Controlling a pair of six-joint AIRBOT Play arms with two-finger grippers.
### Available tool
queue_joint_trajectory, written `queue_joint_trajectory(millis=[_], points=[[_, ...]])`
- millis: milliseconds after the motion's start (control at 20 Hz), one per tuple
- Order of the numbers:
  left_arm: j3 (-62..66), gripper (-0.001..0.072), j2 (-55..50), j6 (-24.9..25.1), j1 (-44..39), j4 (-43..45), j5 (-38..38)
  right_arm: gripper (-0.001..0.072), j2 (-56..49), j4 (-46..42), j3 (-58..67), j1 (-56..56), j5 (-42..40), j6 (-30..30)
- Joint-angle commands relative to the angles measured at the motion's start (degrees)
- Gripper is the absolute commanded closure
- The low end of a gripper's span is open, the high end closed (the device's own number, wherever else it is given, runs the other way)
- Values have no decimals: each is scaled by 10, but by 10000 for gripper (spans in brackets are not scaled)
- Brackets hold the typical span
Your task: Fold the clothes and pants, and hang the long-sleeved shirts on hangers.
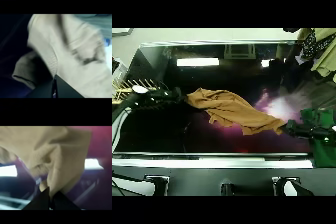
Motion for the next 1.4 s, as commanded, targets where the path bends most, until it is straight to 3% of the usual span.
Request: queue_joint_trajectory(millis=[0, 350, 500, 700, 900, 1100, 1200, 1350], points=[[110, 698, 62, -48, 19, 66, -41, 683, 28, 31, 118, 0, -12, -14], [310, 698, 295, -178, 67, 184, -88, 683, 102, 42, 456, 0, -6, 6], [316, 697, 407, -238, 68, 252, -109, 683, 157, -31, 535, 0, -6, 72], [316, 696, 492, -335, 68, 354, -198, 683, 197, -82, 568, 0, 20, 141], [299, 696, 477, -342, 68, 363, -276, 683, 161, -80, 569, 0, 42, 189], [190, 695, 404, -341, 45, 327, -282, 683, 25, -44, 568, 0, 96, 213], [114, 695, 342, -316, 16, 328, -251, 683, -71, -36, 565, 16, 110, 203], [25, 695, 224, -311, -15, 328, -128, 682, -229, -101, 551, 103, 83, 184]])
